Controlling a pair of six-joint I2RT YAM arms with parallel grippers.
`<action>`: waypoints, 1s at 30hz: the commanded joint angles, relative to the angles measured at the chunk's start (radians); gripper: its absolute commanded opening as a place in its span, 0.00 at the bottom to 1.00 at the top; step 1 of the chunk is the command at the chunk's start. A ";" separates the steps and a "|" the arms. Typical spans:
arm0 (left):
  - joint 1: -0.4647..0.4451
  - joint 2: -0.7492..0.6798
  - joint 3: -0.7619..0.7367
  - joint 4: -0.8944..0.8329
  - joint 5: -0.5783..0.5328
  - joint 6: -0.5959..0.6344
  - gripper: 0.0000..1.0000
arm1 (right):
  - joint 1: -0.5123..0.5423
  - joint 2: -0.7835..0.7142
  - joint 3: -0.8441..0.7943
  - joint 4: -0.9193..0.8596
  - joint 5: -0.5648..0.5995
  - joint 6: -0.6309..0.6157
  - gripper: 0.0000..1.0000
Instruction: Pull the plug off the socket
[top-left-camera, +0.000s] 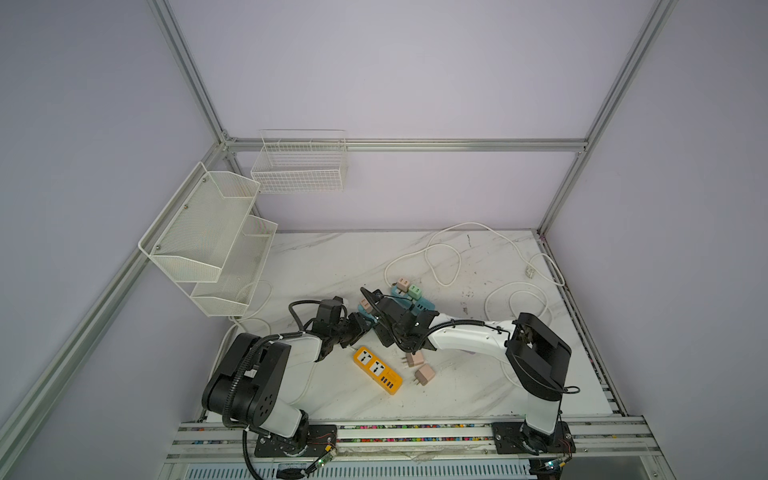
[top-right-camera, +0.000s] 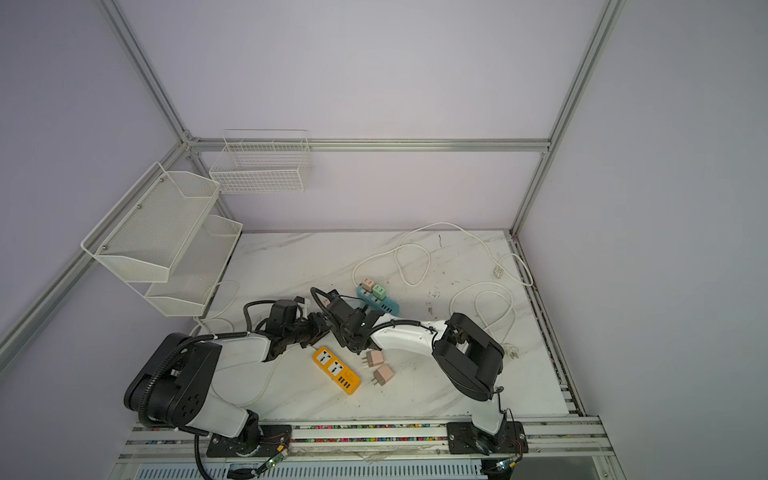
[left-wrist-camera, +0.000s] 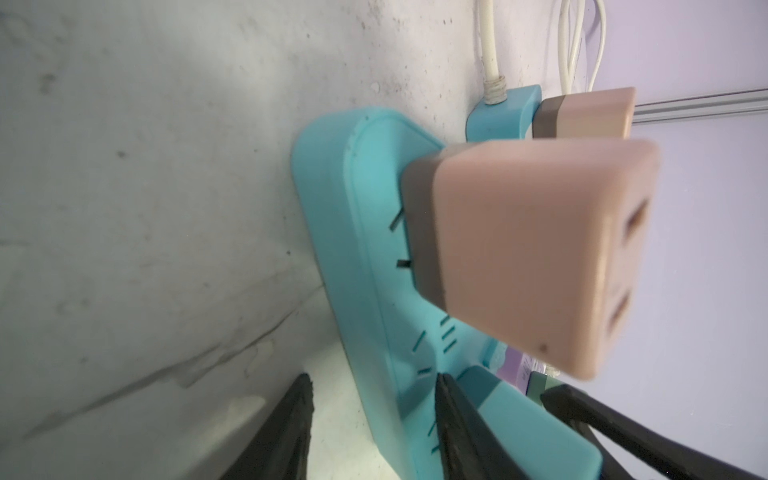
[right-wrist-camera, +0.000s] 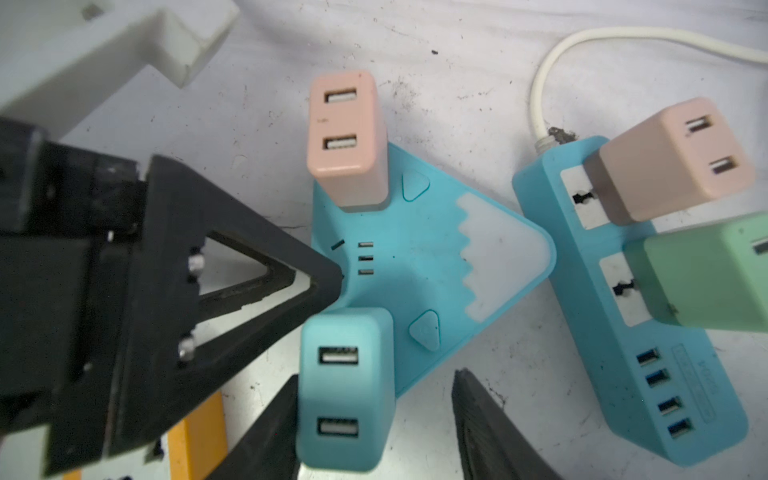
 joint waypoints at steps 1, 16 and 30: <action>-0.005 0.031 0.022 -0.055 -0.061 0.026 0.49 | 0.005 0.022 0.038 -0.035 0.049 -0.008 0.58; -0.014 0.078 -0.007 -0.103 -0.099 0.043 0.46 | 0.007 0.090 0.064 -0.042 0.022 -0.054 0.44; -0.030 0.086 -0.044 -0.118 -0.126 0.037 0.46 | 0.007 0.111 0.071 -0.061 -0.022 -0.070 0.30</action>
